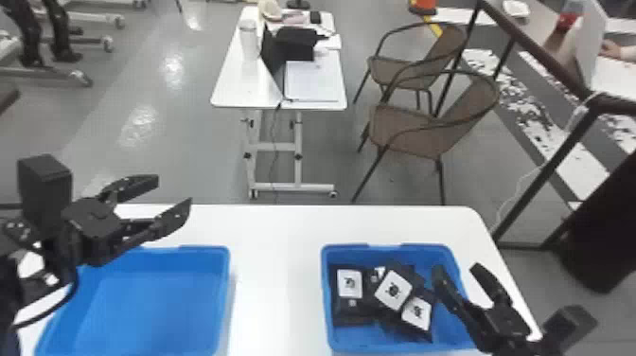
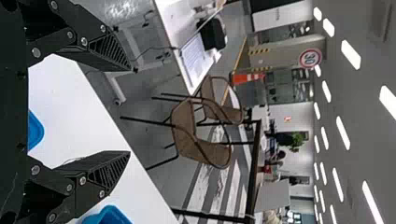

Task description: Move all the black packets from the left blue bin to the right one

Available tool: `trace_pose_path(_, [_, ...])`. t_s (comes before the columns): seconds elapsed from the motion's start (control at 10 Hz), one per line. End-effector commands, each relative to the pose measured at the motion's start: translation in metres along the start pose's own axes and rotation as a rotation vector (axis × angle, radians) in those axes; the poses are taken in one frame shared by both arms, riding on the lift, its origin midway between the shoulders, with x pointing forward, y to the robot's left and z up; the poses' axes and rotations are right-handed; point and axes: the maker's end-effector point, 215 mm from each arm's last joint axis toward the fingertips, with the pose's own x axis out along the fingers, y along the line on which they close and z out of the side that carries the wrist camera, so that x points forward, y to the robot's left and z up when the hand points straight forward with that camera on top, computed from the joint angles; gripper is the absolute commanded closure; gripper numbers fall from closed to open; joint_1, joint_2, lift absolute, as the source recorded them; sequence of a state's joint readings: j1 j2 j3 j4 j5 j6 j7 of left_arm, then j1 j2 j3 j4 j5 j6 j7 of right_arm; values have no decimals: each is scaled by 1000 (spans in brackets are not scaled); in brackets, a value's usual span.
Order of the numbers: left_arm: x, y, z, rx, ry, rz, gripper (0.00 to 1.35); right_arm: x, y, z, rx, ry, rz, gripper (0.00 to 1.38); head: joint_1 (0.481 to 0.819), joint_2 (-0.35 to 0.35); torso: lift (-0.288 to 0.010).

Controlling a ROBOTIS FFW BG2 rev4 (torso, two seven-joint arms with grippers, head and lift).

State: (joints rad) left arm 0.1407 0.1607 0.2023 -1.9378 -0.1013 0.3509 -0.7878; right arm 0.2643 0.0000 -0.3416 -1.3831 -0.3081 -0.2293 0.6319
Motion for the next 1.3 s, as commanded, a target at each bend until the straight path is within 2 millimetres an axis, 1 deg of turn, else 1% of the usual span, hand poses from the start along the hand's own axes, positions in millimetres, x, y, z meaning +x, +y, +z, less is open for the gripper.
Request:
trace_pose_path(0.0, [-35, 5, -18, -9, -52, 70, 440, -31, -8, 10, -190, 20, -15, 168, 695, -89, 0])
trace_pose_path(0.1, [-52, 4, -31, -14, -61, 111, 440, -58, -14, 9, -249, 14, -57, 168, 695, -91, 0])
trace_pose_path(0.2, [-68, 7, -39, -18, -91, 148, 441, -82, -17, 2, -273, 24, -78, 168, 695, -91, 0])
trace_pose_path(0.3, [-78, 3, -50, -42, -113, 155, 441, -103, -19, -6, -307, 53, -80, 168, 695, -90, 0])
trace_pose_path(0.5, [-94, -13, -82, -77, -64, 169, 447, -137, -14, -21, -333, 96, -77, 168, 695, -86, 0])
trace_pose_path(0.6, [-97, -21, -90, -94, -53, 164, 447, -147, -14, -21, -344, 96, -85, 168, 695, -83, 0])
trace_pose_path(0.7, [-98, -30, -94, -112, -52, 149, 447, -154, -16, -20, -354, 100, -91, 168, 695, -91, 0])
trace_pose_path(1.0, [-87, -40, -96, -112, -43, 110, 449, -159, -19, -20, -336, 98, -101, 168, 695, -125, 0])
trace_pose_path(1.1, [-85, -41, -93, -106, -45, 100, 449, -160, -21, -18, -324, 85, -111, 168, 695, -136, 0])
trace_pose_path(1.2, [-84, -41, -96, -112, -40, 98, 450, -160, -23, -16, -311, 71, -120, 168, 695, -145, 0])
